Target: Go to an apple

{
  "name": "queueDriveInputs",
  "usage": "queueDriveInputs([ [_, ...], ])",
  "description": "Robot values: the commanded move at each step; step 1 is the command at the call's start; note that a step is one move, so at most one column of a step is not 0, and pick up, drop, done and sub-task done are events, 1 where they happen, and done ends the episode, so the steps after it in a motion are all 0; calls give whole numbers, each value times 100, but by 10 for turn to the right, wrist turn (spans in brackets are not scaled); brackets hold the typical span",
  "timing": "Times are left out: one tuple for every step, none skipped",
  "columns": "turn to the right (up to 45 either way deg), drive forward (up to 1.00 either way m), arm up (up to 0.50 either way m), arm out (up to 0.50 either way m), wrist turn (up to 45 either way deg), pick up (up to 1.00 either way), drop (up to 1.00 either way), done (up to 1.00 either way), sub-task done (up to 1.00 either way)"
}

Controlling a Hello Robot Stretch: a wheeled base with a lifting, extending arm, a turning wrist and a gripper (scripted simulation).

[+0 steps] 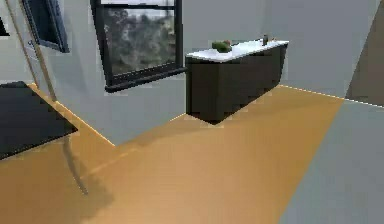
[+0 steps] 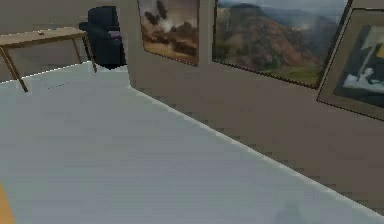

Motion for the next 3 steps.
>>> queueDriveInputs([
  [0,100,0,0,0,0,0,0,0],
  [0,100,0,0,0,0,0,0,0],
  [0,40,0,0,0,0,0,0,0],
])
